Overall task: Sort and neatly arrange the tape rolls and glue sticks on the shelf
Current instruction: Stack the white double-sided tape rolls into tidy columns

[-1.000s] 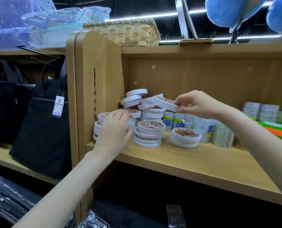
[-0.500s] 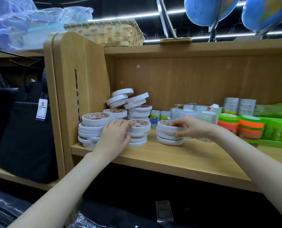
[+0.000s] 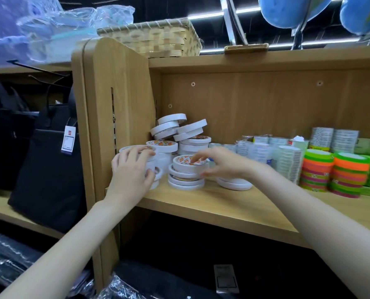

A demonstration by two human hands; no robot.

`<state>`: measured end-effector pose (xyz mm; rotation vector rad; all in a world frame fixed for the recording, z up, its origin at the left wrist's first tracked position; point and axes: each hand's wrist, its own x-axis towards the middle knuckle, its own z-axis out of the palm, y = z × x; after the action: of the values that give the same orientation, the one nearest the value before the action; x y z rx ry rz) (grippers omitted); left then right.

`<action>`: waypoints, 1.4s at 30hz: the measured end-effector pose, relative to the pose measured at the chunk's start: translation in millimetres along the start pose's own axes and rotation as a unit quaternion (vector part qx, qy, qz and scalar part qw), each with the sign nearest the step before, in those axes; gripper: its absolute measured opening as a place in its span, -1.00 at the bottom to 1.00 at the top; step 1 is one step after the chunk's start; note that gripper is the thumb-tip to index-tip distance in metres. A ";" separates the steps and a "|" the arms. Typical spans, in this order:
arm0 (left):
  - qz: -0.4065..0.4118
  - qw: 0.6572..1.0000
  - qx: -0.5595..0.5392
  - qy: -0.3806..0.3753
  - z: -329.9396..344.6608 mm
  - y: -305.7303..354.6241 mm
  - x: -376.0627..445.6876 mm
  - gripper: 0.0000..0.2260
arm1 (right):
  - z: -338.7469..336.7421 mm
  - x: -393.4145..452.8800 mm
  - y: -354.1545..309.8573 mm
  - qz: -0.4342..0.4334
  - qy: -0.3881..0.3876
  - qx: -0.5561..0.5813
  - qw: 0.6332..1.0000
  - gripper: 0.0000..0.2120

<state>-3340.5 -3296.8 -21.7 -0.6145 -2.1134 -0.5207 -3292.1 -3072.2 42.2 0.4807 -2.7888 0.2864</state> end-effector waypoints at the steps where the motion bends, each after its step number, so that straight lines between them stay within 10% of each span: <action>1: -0.003 1.000 0.001 -0.008 -1.4 -4.5 -2.4 -0.67 | 5.7 4.2 -2.8 0.002 -0.009 0.009 1.000 -0.71; 11: -0.007 0.996 -0.039 -0.074 -13.2 -16.1 -3.8 -0.55 | 2.7 5.4 -1.9 0.004 -0.049 0.126 0.991 -0.94; 21: -0.023 0.997 -0.007 -0.067 -13.7 -7.0 -2.2 -0.56 | -32.7 -4.9 -1.6 0.040 0.127 -0.034 0.991 -0.91; 26: -0.038 0.997 0.004 -0.063 -12.9 -2.5 -1.0 -0.58 | -46.3 -27.3 24.7 0.139 0.033 -0.142 0.979 -0.75; 31: -0.038 0.997 0.012 -0.063 -12.1 -0.7 -2.8 -0.58 | -39.4 -22.9 8.8 0.089 0.115 -0.076 0.986 -0.84; 42: 0.006 0.999 0.037 -0.026 -9.2 -5.9 -7.9 -0.61 | 13.6 8.8 -27.2 0.013 -0.075 0.003 0.997 -0.88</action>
<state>-3334.2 -3308.6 -24.0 -0.6047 -2.1653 -0.4215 -3293.8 -3103.2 36.1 0.4872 -2.9430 0.2759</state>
